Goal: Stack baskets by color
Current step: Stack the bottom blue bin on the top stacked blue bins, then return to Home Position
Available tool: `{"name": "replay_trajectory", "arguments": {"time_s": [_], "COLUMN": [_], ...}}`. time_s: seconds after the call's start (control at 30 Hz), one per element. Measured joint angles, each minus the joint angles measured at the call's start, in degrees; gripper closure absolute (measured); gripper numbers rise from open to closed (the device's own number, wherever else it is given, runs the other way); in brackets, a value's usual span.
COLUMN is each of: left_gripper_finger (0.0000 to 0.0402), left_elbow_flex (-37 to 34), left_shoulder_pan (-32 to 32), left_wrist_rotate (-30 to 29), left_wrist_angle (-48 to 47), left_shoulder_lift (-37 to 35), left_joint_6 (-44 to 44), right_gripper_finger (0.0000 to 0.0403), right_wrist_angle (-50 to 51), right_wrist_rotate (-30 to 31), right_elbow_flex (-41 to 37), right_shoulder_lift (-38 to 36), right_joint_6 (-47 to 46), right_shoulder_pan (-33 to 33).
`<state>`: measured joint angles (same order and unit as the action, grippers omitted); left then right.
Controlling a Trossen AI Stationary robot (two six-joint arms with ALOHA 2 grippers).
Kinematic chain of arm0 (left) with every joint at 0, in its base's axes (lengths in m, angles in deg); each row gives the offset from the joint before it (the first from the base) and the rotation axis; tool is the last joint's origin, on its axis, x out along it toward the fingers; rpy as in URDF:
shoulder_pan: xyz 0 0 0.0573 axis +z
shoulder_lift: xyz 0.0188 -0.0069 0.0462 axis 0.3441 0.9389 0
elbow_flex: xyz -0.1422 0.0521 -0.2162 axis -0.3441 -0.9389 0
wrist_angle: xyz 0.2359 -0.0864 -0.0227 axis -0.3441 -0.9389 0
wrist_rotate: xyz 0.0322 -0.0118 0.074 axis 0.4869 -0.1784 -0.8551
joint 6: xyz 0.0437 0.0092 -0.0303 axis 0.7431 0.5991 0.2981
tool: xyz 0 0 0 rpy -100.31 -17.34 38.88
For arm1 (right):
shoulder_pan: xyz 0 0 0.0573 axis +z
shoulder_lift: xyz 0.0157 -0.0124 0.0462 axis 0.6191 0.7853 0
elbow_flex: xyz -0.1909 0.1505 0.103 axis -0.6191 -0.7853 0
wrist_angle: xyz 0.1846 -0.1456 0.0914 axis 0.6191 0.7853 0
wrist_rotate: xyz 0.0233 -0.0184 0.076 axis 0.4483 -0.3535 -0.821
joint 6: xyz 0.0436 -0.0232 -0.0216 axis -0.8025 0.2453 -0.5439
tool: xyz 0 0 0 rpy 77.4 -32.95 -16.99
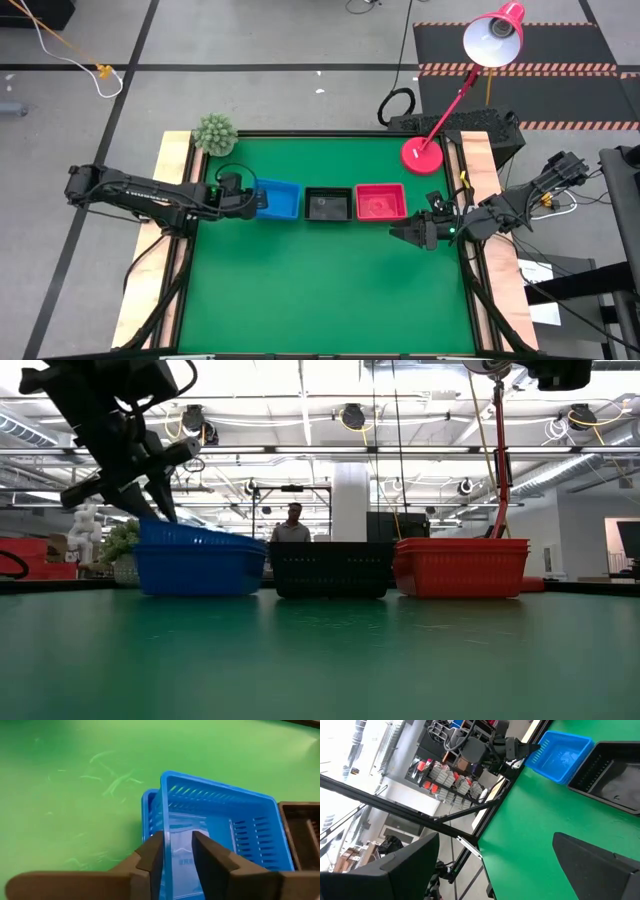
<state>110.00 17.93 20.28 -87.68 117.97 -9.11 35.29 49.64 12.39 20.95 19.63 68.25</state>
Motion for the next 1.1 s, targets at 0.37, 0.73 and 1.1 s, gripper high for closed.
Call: {"name": "replay_trajectory", "arguments": {"time_s": [0.37,0.73,1.1], "left_gripper_finger": [0.0358,0.035,0.0266], "left_elbow_flex": [0.0,0.0,2.98], "left_shoulder_pan": [0.02,0.27,1.26], "left_wrist_rotate": [1.37,3.2,7.26], "left_wrist_angle": [0.51,-3.32,-0.77], "left_shoulder_lift": [0.0,-0.04,-6.03], "left_joint_6": [1.45,0.6,5.89], "right_gripper_finger": [0.0019,0.0019,0.0021], "right_wrist_angle": [0.0,0.0,-1.37], "right_wrist_rotate": [-0.13,-0.43,-2.34], "right_elbow_flex": [0.0,0.0,0.0], "right_shoulder_lift": [0.0,0.0,0.0], "right_joint_6": [0.09,0.0,6.07], "right_shoulder_pan": [0.0,0.0,0.0]}}
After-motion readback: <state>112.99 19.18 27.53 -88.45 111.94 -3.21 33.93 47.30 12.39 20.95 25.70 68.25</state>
